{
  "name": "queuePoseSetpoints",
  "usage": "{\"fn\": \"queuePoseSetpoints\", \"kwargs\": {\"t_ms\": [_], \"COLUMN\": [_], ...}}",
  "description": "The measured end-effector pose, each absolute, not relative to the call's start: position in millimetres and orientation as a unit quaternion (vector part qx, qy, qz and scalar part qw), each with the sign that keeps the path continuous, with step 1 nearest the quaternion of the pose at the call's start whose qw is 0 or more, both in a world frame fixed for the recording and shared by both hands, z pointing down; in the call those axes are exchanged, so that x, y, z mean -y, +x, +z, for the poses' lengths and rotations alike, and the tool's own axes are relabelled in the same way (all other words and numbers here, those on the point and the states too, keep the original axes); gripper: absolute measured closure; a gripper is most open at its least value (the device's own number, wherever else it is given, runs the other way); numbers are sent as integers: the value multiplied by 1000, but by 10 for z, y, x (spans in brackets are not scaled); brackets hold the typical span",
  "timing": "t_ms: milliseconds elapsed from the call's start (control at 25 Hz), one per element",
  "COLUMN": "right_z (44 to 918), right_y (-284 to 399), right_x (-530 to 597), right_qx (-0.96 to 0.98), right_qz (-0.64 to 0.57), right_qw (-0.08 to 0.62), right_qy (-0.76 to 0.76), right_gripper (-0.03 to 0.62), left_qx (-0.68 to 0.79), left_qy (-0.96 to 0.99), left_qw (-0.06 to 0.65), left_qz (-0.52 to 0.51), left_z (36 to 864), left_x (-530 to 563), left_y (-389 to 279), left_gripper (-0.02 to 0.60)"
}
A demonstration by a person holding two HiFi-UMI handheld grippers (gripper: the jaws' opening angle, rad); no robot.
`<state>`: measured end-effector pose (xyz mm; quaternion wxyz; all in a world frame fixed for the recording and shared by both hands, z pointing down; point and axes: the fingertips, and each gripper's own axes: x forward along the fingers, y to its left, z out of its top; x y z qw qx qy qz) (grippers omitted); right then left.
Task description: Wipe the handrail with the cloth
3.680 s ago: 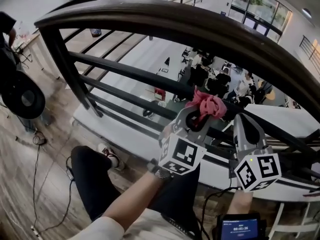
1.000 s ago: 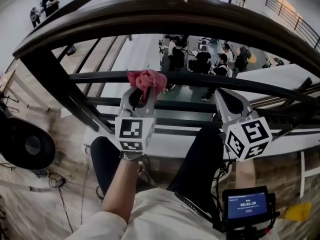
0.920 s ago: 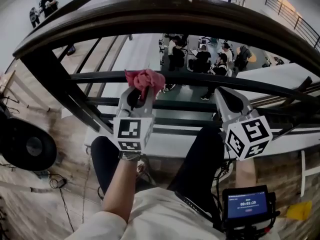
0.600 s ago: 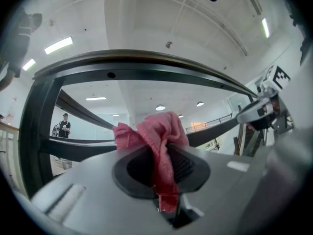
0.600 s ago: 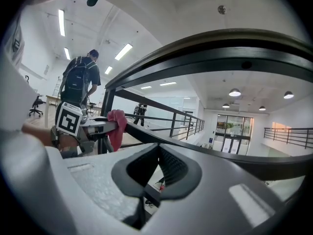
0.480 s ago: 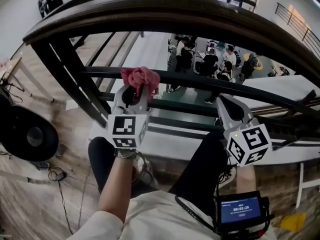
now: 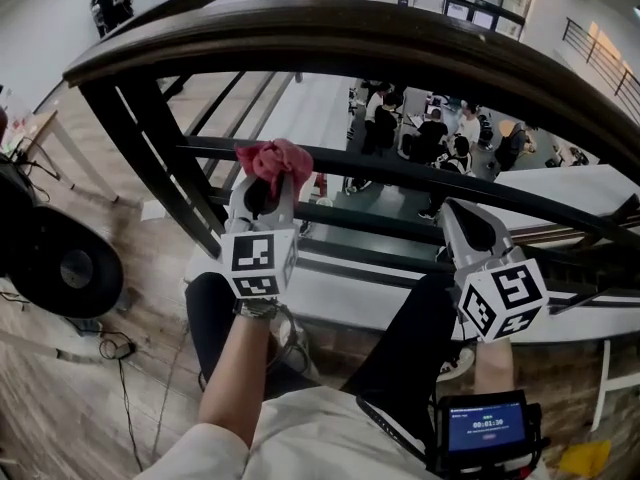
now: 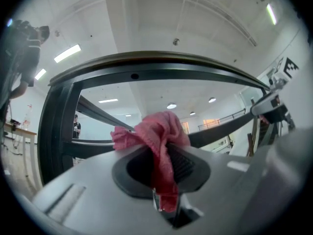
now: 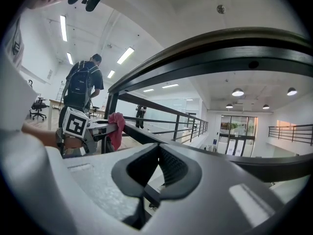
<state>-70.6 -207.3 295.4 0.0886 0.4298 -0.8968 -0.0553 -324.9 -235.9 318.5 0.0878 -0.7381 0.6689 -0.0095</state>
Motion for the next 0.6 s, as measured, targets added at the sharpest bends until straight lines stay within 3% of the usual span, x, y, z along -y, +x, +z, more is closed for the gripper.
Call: {"fn": "queuePoseSetpoints", "kwargs": {"t_ms": [600], "right_z": [3014], "right_y": [229], "right_x": [1995], "right_qx": [873], "right_qz": [-29], "right_qw": [78], "right_qy": [480], "right_gripper": [591], "left_qx": [-695], "left_qy": [-713], "left_qw": [94], "left_qz": [4], "left_z": [3241], "left_x": [2367], "left_y": [-2876], "left_gripper": [511]}}
